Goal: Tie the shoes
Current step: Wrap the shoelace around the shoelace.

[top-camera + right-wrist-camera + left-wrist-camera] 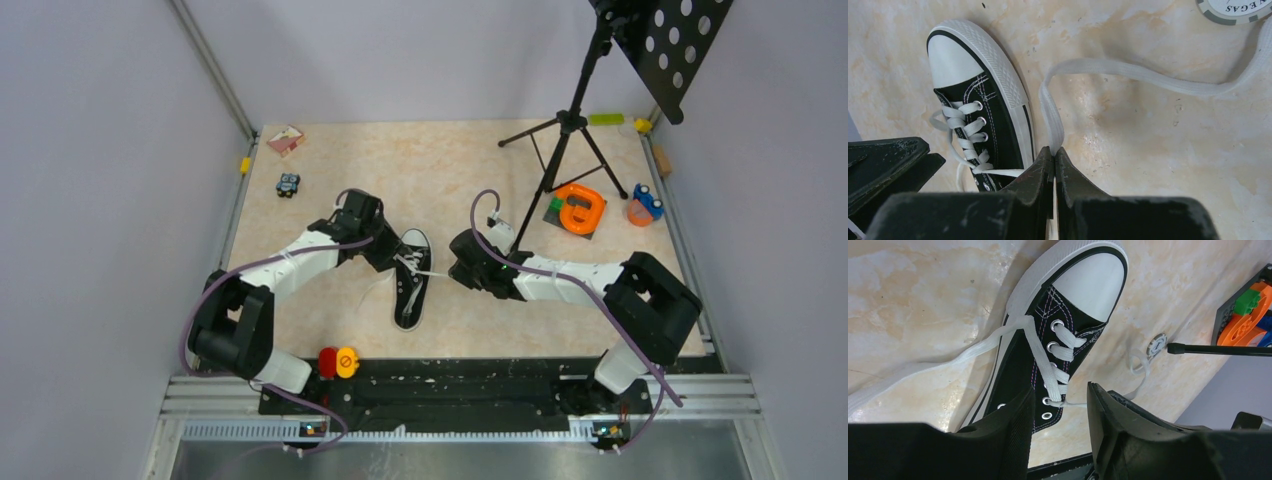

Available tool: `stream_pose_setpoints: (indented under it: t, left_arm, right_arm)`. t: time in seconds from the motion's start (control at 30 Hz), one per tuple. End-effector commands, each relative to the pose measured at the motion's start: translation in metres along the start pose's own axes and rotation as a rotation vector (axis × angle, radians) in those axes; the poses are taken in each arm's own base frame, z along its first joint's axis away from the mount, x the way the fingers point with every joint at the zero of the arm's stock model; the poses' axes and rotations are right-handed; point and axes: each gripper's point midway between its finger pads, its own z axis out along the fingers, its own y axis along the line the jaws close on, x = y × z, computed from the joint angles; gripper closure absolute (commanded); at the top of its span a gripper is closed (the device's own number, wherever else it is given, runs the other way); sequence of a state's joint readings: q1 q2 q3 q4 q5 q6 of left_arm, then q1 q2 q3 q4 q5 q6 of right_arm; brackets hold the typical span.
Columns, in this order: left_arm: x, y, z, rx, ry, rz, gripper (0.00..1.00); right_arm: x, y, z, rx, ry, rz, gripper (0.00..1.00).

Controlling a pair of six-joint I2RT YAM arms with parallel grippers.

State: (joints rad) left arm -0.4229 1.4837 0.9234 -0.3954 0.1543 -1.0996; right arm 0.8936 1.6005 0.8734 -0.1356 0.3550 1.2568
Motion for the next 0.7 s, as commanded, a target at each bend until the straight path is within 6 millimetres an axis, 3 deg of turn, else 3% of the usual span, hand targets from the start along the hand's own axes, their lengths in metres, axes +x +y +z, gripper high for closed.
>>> stream_pose_setpoints:
  t: [0.0, 0.2, 0.43, 0.67]
  left_arm:
    - [-0.002, -0.003, 0.007, 0.013, -0.012, -0.005, 0.55]
    - [0.004, 0.001, 0.015, 0.009, 0.003, -0.009, 0.67]
    - [0.003, 0.01, 0.021, -0.009, -0.013, 0.002, 0.72]
    - [0.0, 0.015, 0.02, -0.032, -0.035, 0.009, 1.0]
  right_arm:
    - [-0.011, 0.01, -0.003, -0.024, -0.037, 0.011, 1.0]
    - [-0.011, 0.007, -0.004, -0.019, -0.037, 0.012, 1.0]
    - [-0.01, 0.006, -0.004, -0.02, -0.034, 0.015, 1.0]
    - [-0.01, 0.005, -0.004, -0.02, -0.034, 0.018, 1.0]
